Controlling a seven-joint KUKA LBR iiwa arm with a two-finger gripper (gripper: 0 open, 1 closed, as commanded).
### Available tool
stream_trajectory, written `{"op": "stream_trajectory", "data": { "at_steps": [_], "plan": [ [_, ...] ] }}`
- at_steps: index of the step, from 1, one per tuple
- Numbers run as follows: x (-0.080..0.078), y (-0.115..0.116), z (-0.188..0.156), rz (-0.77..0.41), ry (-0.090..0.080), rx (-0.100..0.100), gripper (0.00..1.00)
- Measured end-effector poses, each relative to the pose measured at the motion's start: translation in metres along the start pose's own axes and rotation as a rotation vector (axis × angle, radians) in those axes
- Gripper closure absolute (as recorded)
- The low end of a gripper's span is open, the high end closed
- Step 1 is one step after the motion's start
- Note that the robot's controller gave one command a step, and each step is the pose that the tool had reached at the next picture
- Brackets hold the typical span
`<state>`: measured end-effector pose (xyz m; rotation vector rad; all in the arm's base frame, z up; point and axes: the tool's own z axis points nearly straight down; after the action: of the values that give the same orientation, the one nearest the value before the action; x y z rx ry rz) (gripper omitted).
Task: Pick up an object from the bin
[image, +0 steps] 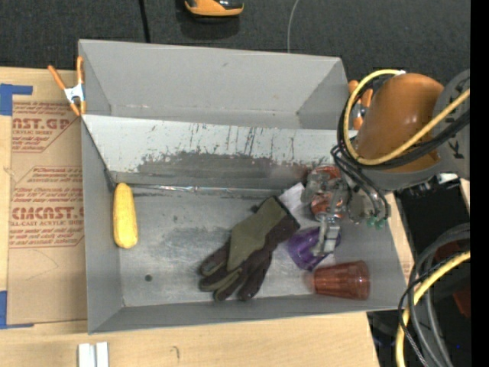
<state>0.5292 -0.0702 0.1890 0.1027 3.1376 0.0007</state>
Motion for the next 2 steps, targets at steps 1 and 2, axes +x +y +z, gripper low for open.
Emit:
{"op": "stream_trajectory", "data": {
  "at_steps": [1,2],
  "plan": [
    [0.0,0.0,0.0,0.0,0.0,0.0,0.0],
    [0.0,0.01,0.043,-0.061,-0.006,0.001,0.0]
  ]
}}
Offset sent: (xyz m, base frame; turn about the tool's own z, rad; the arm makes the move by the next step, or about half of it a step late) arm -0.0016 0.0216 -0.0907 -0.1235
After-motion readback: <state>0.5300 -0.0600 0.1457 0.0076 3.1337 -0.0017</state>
